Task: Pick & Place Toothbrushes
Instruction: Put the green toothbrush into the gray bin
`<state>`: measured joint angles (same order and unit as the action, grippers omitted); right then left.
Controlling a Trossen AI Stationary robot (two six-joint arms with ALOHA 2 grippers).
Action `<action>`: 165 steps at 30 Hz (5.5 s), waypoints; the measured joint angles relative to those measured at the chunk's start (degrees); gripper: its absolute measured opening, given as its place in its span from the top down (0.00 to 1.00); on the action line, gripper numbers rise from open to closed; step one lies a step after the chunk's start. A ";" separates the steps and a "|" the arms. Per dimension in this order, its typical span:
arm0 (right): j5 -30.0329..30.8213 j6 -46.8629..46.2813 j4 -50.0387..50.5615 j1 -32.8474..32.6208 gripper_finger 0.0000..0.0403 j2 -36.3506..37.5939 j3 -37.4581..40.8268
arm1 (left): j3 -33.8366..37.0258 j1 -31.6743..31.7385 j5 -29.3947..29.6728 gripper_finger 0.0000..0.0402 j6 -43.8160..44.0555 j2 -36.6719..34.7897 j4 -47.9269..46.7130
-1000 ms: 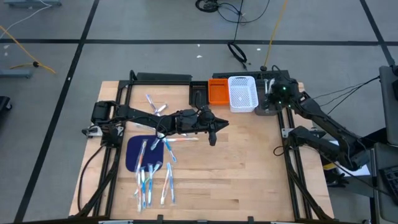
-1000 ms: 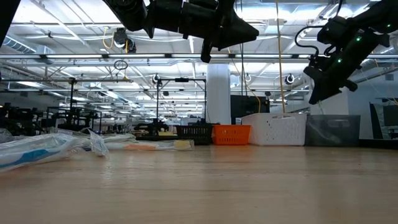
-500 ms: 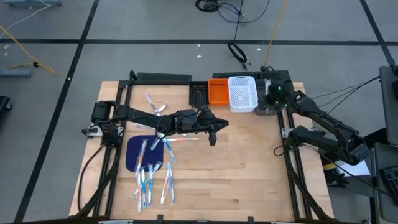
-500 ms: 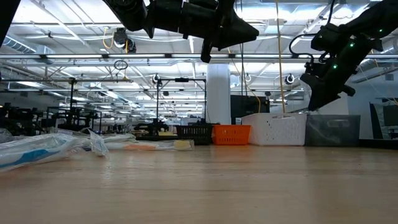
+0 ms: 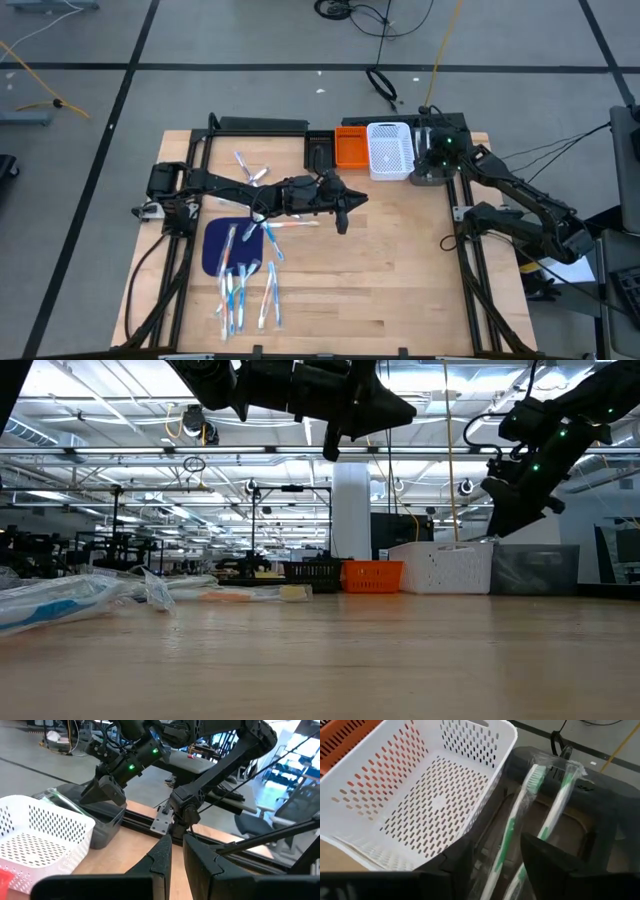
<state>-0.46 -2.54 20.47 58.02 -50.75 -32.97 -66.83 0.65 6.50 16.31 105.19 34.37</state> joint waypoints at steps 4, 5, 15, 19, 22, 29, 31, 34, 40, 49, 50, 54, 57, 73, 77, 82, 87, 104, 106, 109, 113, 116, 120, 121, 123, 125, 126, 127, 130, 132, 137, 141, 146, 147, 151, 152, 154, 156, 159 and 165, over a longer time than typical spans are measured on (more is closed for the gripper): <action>-7.09 -0.44 -2.04 0.00 0.59 0.60 0.00 | -0.02 -0.36 -0.06 0.88 1.81 0.00 -0.12; -9.35 -0.72 -2.62 0.00 0.59 0.90 0.00 | -0.01 -0.45 -0.41 0.88 1.57 0.00 -1.16; -29.02 -1.78 -3.96 -0.03 0.59 3.61 0.00 | 0.02 0.37 -6.59 0.88 0.33 -0.18 -24.63; -29.53 -2.46 -3.93 -0.87 0.59 3.62 0.00 | 0.05 1.31 -4.13 0.88 5.27 -3.22 -39.26; -29.58 -2.37 -4.04 -2.36 0.59 3.61 0.00 | 0.04 1.49 1.78 0.88 7.89 -5.98 -53.56; -29.42 -2.65 -6.47 -6.52 0.59 3.62 0.03 | 0.04 1.68 15.89 0.88 17.68 -8.63 -83.92; -29.42 -2.76 -7.32 -7.53 0.59 3.62 0.04 | 0.04 1.66 16.57 0.88 19.54 -8.57 -88.05; -29.39 -3.85 -8.67 -8.87 0.59 3.62 0.04 | 0.24 1.75 16.94 0.84 21.44 -8.59 -90.39; -29.39 -4.27 -9.14 -10.80 0.59 3.62 0.04 | 2.09 2.32 17.11 0.65 25.00 -8.59 -90.99; -29.25 -4.27 -9.20 -12.13 0.59 3.62 0.04 | 6.46 4.25 15.92 0.48 30.02 -8.57 -90.50; -29.21 -4.27 -9.27 -12.13 0.59 3.62 0.03 | 6.88 4.38 15.77 0.48 30.31 -8.57 -90.05; -29.18 -4.27 -9.27 -12.13 0.59 3.62 0.02 | 8.07 4.99 15.24 0.49 30.23 -8.57 -87.95; -29.18 -4.29 -9.29 -12.13 0.59 3.62 0.04 | 8.78 5.52 13.84 0.51 29.61 -8.57 -85.97; -29.34 -4.29 -9.29 -12.13 0.59 3.62 0.02 | 9.16 5.84 12.84 0.54 29.32 -8.28 -82.38; -29.36 -4.29 -9.18 -12.14 0.59 3.62 0.02 | 9.65 5.84 12.18 0.54 29.25 -8.31 -80.39; -29.36 -4.29 -9.14 -13.17 0.59 3.62 0.02 | 13.92 5.86 10.82 0.54 29.32 -8.31 -74.80; -29.36 -4.29 -9.52 -13.94 0.59 3.62 0.02 | 15.78 6.10 10.65 0.54 30.31 -8.41 -73.60; -27.84 -4.75 -9.51 -13.94 0.59 3.60 0.02 | 13.74 7.37 9.99 0.79 27.53 -8.52 -76.59; -27.85 -4.75 -9.51 -13.94 0.59 3.60 0.02 | 13.73 7.58 9.99 0.91 27.42 -8.52 -76.31; -27.83 -4.75 -9.51 -13.94 0.59 3.60 0.02 | 13.73 7.65 10.01 0.97 27.40 -8.57 -76.19; -27.72 -4.73 -9.51 -13.94 0.59 3.60 0.02 | 13.73 7.65 10.00 0.96 27.41 -8.57 -76.21; -27.69 -4.73 -9.51 -13.94 0.59 3.60 0.02 | 13.73 7.63 10.01 0.98 27.13 -8.59 -76.19; -27.68 -4.73 -9.51 -13.94 0.59 3.60 0.02 | 13.73 7.38 9.66 0.98 27.06 -9.36 -76.51; -27.68 -4.73 -9.51 -13.94 0.59 3.60 0.02 | 13.73 7.12 9.71 0.98 27.05 -9.99 -76.52; -27.67 -4.73 -9.51 -13.94 0.59 3.60 0.02 | 13.73 6.68 9.79 0.99 27.05 -11.97 -76.43; -27.68 -4.73 -9.51 -13.94 0.59 3.60 0.02 | 13.73 6.13 10.49 0.98 27.32 -14.66 -76.02; -27.68 -4.73 -9.51 -13.94 0.59 3.60 0.02 | 13.73 5.72 11.54 0.98 27.53 -16.08 -75.40; -27.68 -4.73 -9.51 -13.94 0.59 3.60 0.02 | 13.73 5.26 12.43 0.98 27.48 -17.43 -74.38; -27.76 -4.73 -9.51 -13.94 0.59 3.60 0.02 | 13.73 3.91 13.36 0.99 25.27 -20.99 -69.35; -27.78 -4.73 -9.51 -13.94 0.59 3.60 0.02 | 13.70 3.07 13.47 0.98 23.25 -22.78 -65.30; -27.85 -4.76 -9.47 -13.94 0.59 3.60 0.02 | 13.69 1.47 13.93 0.99 19.12 -24.27 -58.93; -28.06 -5.67 -9.46 -13.94 0.59 3.60 0.02 | 13.66 0.47 17.67 0.97 15.93 -24.54 -53.92; -28.09 -5.78 -9.49 -14.41 0.59 3.60 0.00 | 13.75 0.22 19.12 0.99 10.20 -24.52 -44.28; -28.11 -5.78 -9.49 -14.78 0.59 3.60 0.02 | 13.75 0.19 19.04 0.99 8.97 -24.52 -41.71; -28.14 -5.76 -11.09 -17.18 0.59 3.60 0.00 | 13.75 0.17 17.62 0.97 4.02 -24.46 -31.26; -28.15 -5.77 -11.81 -17.92 0.59 3.60 0.00 | 13.74 0.17 16.92 0.97 2.82 -24.47 -28.81; -28.20 -5.78 -13.77 -19.51 0.59 3.60 0.00 | 13.73 0.17 15.33 0.99 0.67 -24.17 -24.00; -28.22 -5.78 -15.79 -21.15 0.59 3.60 0.00 | 13.73 0.17 13.35 0.99 -0.83 -23.55 -19.34; -28.18 -6.45 -18.77 -23.70 0.59 3.60 0.00 | 13.68 0.14 11.24 0.97 -2.06 -21.70 -12.73; -28.16 -8.78 -24.58 -28.26 0.59 3.60 0.00 | 13.70 -0.04 8.41 0.99 -4.56 -16.30 -1.26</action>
<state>-28.62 -11.32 -4.11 29.76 -47.16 -32.97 -53.12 0.60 14.91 11.74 88.89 33.11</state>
